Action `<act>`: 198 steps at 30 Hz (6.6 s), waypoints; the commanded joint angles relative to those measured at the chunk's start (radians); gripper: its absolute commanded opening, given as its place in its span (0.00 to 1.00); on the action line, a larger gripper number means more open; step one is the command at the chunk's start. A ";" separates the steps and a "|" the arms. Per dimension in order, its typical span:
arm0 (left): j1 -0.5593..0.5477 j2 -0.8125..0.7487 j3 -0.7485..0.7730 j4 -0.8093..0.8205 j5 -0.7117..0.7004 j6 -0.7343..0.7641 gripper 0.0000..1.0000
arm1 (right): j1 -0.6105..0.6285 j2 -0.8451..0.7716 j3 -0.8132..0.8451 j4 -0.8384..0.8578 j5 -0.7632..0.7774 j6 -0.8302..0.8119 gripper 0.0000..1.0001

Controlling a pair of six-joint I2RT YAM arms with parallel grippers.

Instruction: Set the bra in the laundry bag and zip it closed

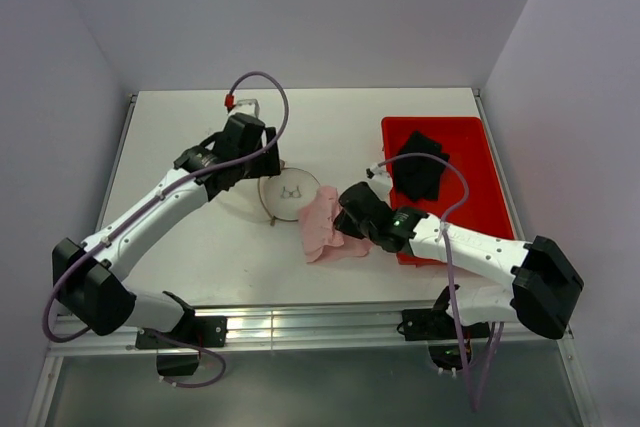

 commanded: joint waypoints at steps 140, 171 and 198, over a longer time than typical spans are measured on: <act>-0.252 -0.111 -0.536 0.885 0.102 -0.762 0.00 | -0.141 -0.451 -0.292 0.363 -0.249 0.293 1.00; -0.166 -0.107 -0.522 0.867 0.403 -0.773 0.00 | -0.083 -0.353 -0.438 0.703 -0.152 0.350 1.00; -0.054 -0.166 -0.485 0.697 0.567 -0.566 0.00 | -0.236 -0.388 -0.289 0.381 -0.181 0.039 1.00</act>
